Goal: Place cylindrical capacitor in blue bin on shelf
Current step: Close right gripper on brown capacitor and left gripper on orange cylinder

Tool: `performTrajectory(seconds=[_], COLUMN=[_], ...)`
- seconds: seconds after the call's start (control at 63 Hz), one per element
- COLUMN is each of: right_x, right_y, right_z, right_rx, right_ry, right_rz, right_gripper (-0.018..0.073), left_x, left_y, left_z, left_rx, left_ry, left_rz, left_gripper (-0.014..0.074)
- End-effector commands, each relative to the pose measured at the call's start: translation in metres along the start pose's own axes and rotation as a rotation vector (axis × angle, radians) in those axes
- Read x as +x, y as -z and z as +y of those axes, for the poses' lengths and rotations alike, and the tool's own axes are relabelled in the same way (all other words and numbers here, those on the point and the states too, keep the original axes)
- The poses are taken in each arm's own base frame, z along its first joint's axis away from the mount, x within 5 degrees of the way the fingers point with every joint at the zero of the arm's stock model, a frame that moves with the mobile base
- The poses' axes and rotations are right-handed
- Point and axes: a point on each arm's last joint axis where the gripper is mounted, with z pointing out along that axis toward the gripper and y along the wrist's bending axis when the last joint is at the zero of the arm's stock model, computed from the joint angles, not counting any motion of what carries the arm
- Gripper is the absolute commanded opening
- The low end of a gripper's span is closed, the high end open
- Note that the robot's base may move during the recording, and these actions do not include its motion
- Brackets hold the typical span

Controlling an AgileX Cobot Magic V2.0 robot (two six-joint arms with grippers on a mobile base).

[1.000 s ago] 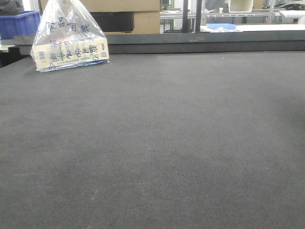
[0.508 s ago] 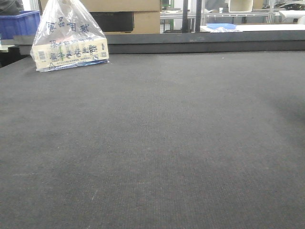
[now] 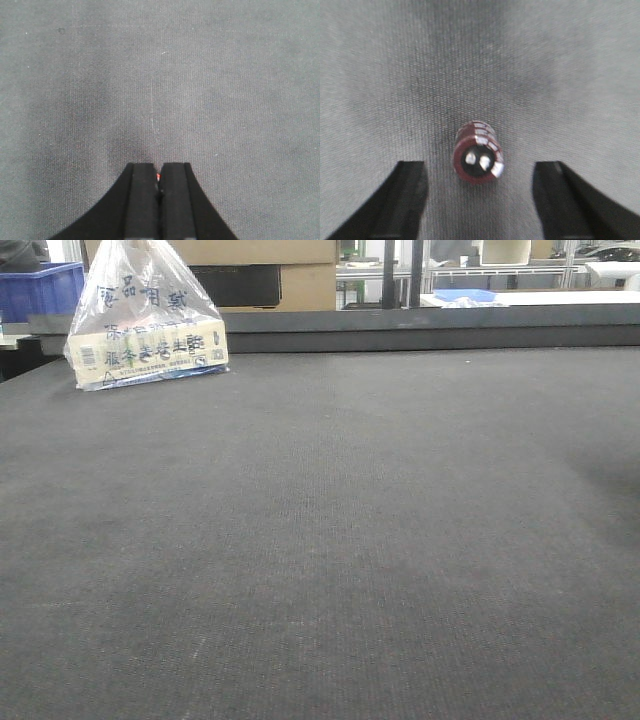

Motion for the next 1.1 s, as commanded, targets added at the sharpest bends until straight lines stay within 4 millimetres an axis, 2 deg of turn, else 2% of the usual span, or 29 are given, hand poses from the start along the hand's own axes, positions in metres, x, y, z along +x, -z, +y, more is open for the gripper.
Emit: performTrajectory(seconds=[0.0, 0.127, 0.587, 1.0, 1.079], right_x=[0.003, 0.007, 0.001, 0.003, 0.004], right_y=[-0.017, -0.031, -0.03, -0.031, -0.031], right_z=[-0.001, -0.001, -0.001, -0.003, -0.004], right_rx=[-0.001, -0.002, 0.001, 0.013, 0.023], right_ry=[-0.001, -0.001, 0.004, 0.011, 0.018], right_rz=[0.016, -0.009, -0.069, -0.053, -0.037], right_gripper=[0.036, 0.036, 0.0357, 0.0195, 0.0126], left_x=[-0.003, -0.003, -0.002, -0.002, -0.002], left_y=[0.004, 0.004, 0.004, 0.004, 0.004], left_z=[0.0, 0.0, -0.001, -0.003, -0.003], left_rx=[0.007, 0.007, 0.014, 0.038, 0.038], left_ry=[0.018, 0.018, 0.021, 0.038, 0.038], left_rz=[-0.026, -0.026, -0.011, -0.01, -0.01], left_gripper=[-0.0111, -0.0111, -0.0111, -0.0111, -0.0111])
